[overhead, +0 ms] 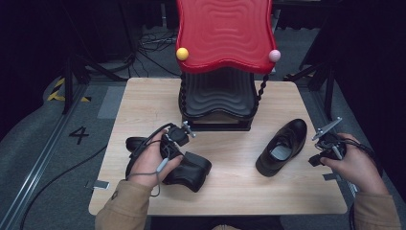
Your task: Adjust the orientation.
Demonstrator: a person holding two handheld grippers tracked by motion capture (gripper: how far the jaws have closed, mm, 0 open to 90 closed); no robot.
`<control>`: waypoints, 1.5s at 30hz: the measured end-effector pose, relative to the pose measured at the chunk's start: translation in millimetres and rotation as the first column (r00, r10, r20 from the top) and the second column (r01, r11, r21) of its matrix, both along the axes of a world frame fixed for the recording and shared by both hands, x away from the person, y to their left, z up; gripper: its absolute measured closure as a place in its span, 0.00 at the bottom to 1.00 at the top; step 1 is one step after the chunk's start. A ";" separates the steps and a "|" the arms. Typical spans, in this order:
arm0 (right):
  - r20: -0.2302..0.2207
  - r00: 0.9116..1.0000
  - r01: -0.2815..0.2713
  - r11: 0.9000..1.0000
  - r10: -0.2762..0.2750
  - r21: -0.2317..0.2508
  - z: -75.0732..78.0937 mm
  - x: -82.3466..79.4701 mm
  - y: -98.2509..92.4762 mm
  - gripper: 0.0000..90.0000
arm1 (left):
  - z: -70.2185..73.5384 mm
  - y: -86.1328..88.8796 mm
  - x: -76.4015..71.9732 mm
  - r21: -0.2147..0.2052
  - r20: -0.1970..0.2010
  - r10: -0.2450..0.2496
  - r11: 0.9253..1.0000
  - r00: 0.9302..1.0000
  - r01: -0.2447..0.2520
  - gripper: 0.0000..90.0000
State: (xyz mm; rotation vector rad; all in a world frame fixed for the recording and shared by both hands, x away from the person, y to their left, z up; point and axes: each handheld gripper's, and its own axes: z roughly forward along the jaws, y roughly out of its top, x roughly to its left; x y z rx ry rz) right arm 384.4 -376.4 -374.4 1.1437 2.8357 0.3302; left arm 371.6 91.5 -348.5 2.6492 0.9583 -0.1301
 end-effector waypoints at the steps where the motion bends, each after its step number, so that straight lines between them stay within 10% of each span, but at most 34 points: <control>1: 0.001 1.000 -0.001 1.000 0.001 0.000 -0.2 -0.1 -0.1 0.94 | -0.9 -4.4 1.5 -0.002 0.002 -0.002 1.000 1.000 0.002 1.00; 20: -0.022 1.000 0.004 1.000 -0.004 0.005 -7.4 -3.2 -2.5 0.92 | -24.1 -43.5 16.5 0.007 0.012 -0.056 0.998 0.998 0.056 1.00; 45: -0.014 1.000 0.012 1.000 -0.012 0.005 -6.2 -10.4 -7.8 0.91 | -21.0 -59.9 34.4 0.058 0.029 -0.041 0.998 0.999 0.039 1.00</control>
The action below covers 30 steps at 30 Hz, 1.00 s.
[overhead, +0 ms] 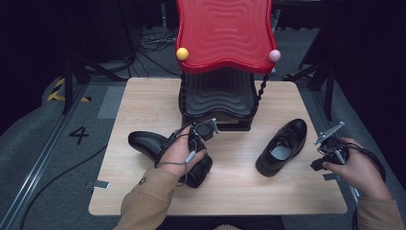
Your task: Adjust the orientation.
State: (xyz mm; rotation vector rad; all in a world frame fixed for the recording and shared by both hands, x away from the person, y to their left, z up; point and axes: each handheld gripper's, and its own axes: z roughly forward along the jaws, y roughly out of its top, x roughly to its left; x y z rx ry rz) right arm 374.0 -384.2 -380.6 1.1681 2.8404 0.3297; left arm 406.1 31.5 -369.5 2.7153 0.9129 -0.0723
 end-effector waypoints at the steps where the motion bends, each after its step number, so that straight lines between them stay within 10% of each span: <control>1: 0.002 1.000 0.003 1.000 -0.003 0.000 0.2 -1.1 -0.9 0.91 | 0.4 -1.1 1.9 0.006 0.001 0.000 1.000 1.000 0.000 1.00; 12: 0.002 0.999 0.037 0.999 -0.037 0.009 0.7 -15.9 -18.0 0.90 | -1.2 -13.6 25.6 0.044 0.000 0.008 0.999 1.000 -0.008 1.00; 18: 0.000 0.999 0.054 0.998 -0.055 0.033 0.9 -23.4 -27.9 0.88 | 8.8 -20.1 28.2 -0.033 0.055 0.044 0.999 0.998 -0.042 0.81; 19: 0.001 0.998 0.064 0.997 -0.064 0.031 -0.6 -23.4 -29.3 0.88 | 18.2 -20.9 26.6 -0.103 0.077 0.058 0.993 0.995 -0.050 0.77; 30: -0.013 0.998 0.056 0.998 -0.055 0.034 -2.6 -22.7 -25.2 0.85 | 29.2 -19.9 13.3 -0.079 0.068 0.056 0.996 0.996 -0.050 0.65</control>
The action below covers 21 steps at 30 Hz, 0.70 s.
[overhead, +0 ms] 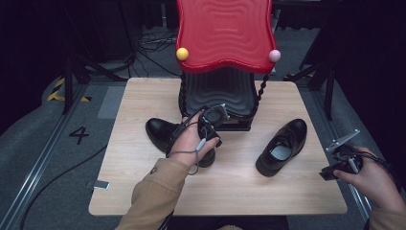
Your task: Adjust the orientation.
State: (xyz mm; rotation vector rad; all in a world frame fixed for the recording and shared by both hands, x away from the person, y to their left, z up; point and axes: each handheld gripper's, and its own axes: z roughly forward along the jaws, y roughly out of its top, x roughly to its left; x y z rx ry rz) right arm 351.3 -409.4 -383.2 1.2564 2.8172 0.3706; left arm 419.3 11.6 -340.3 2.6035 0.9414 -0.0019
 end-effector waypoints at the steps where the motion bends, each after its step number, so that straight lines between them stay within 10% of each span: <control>1: 0.000 1.000 0.000 1.000 0.000 0.000 0.0 0.0 0.0 0.85 | -0.9 1.9 -0.2 0.008 -0.008 0.010 1.000 1.000 -0.010 0.65; 8: -0.015 1.000 -0.007 1.000 0.007 0.005 -3.0 2.3 5.2 0.82 | -25.3 3.1 6.1 0.037 -0.079 0.046 0.998 0.996 -0.043 0.56; 13: -0.021 1.000 -0.011 1.000 0.011 0.008 -4.1 3.1 6.0 0.82 | -34.1 2.9 7.1 0.054 -0.099 0.037 0.998 0.994 -0.031 0.84; 21: -0.010 1.000 -0.018 1.000 0.018 0.013 -1.9 5.8 7.8 0.82 | -21.0 18.8 -19.0 0.091 -0.100 0.012 0.996 0.995 -0.003 0.87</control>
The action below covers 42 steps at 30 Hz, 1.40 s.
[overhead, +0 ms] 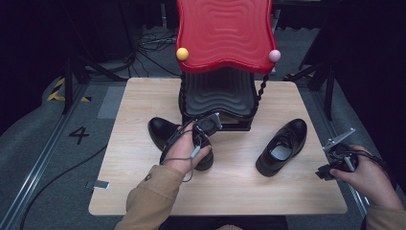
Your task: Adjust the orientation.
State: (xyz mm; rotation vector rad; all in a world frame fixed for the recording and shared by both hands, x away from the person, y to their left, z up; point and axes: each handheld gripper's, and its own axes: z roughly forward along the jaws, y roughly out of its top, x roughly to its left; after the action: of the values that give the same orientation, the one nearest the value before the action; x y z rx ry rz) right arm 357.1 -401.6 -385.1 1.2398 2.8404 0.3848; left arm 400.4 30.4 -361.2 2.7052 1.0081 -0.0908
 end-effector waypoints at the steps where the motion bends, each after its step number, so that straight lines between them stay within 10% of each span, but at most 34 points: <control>1: 0.001 1.000 -0.005 1.000 0.005 0.002 0.8 0.6 1.8 0.82 | 0.4 3.5 -5.8 0.013 -0.006 -0.015 1.000 1.000 0.015 0.86; 9: 0.002 0.999 -0.045 0.999 0.045 0.000 1.2 6.3 15.2 0.82 | -1.8 34.5 -46.1 0.056 -0.023 -0.029 0.998 0.999 0.031 0.84; 23: 0.018 1.000 -0.024 0.996 0.023 0.090 9.6 3.7 31.5 0.73 | 9.7 63.2 -45.7 -0.076 0.021 0.013 0.997 1.000 -0.011 0.61; 33: 0.054 0.994 -0.108 0.971 0.099 0.213 32.3 1.2 84.4 0.70 | 23.8 115.2 -43.0 -0.193 0.062 0.117 0.976 0.991 -0.103 0.69; 42: 0.056 0.981 -0.192 0.952 0.184 0.237 39.4 13.3 154.8 0.65 | 19.6 137.6 -45.1 -0.191 0.054 0.173 0.968 0.984 -0.159 0.65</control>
State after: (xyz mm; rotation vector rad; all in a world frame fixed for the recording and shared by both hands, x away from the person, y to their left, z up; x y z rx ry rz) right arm 370.4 -246.8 -345.7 0.9804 2.9613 0.7710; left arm 355.2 168.0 -341.6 2.4290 1.1399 -0.0552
